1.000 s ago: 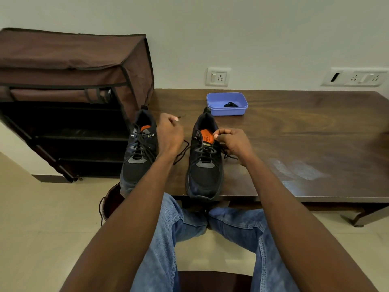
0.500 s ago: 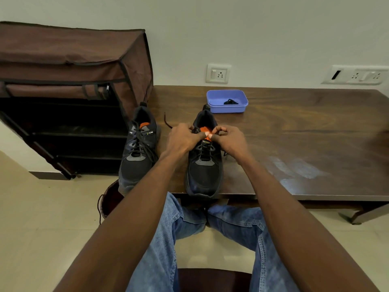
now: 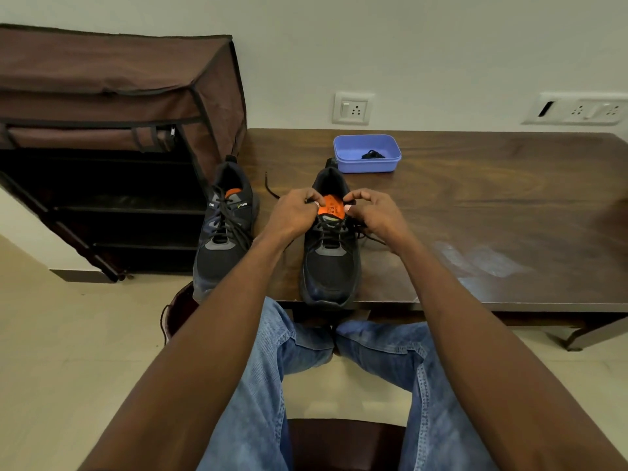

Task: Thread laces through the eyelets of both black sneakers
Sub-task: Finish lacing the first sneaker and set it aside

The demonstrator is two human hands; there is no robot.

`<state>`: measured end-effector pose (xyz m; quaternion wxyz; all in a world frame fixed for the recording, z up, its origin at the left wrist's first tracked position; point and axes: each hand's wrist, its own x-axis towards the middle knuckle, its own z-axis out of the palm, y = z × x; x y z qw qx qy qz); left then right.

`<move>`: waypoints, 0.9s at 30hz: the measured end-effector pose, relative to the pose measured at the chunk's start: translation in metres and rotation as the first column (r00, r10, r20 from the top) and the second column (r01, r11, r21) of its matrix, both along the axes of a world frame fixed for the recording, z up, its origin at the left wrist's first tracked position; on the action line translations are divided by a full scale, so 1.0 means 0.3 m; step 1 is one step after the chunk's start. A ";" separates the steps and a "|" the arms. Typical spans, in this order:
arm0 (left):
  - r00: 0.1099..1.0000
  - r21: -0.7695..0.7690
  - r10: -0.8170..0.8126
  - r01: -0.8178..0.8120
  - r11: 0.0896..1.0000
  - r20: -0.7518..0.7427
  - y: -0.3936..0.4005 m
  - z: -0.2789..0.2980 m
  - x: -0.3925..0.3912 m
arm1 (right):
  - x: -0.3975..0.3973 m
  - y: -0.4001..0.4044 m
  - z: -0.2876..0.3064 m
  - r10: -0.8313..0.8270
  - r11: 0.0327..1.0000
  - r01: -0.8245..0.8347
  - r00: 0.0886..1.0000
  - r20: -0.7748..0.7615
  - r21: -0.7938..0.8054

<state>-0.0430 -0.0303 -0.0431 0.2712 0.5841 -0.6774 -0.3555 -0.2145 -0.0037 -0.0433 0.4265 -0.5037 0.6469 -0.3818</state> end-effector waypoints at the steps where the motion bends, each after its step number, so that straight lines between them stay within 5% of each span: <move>1: 0.999 -0.003 -0.019 0.019 1.000 0.038 0.005 0.000 -0.008 | -0.003 0.000 -0.003 0.011 1.000 -0.011 1.000 -0.021 -0.012; 6: 0.987 0.121 -0.158 0.154 0.981 0.025 0.005 0.005 -0.028 | -0.001 -0.002 -0.011 0.050 0.996 -0.063 0.983 -0.175 -0.070; 9: 0.972 0.151 -0.219 0.204 0.967 0.089 -0.014 -0.014 -0.031 | -0.003 -0.003 -0.016 0.040 0.996 -0.052 0.983 -0.178 -0.067; 12: 0.981 0.144 -0.196 0.193 0.971 0.002 -0.005 -0.007 -0.030 | -0.003 -0.006 -0.016 0.035 0.998 -0.041 0.991 -0.132 -0.045; 15: 0.970 0.195 -0.085 0.130 0.972 -0.226 0.009 0.016 0.001 | -0.002 -0.005 -0.007 0.014 1.000 -0.015 0.998 -0.057 -0.023; 18: 0.811 0.384 0.161 0.083 0.920 -0.563 0.004 0.025 0.064 | -0.005 -0.002 0.000 -0.008 1.000 0.008 1.000 -0.003 -0.011; 22: 0.681 0.533 0.350 0.070 0.843 -0.643 -0.009 0.019 0.094 | -0.003 0.002 0.000 -0.016 1.000 0.016 1.000 0.008 -0.008; 25: 0.756 0.447 0.335 -0.063 0.892 -0.562 -0.002 0.013 0.054 | -0.004 0.000 -0.002 -0.013 1.000 0.013 1.000 0.004 -0.002; 27: 0.897 0.175 0.225 -0.170 0.970 -0.381 -0.008 0.001 0.032 | -0.004 0.004 0.000 -0.003 1.000 0.003 1.000 -0.003 -0.005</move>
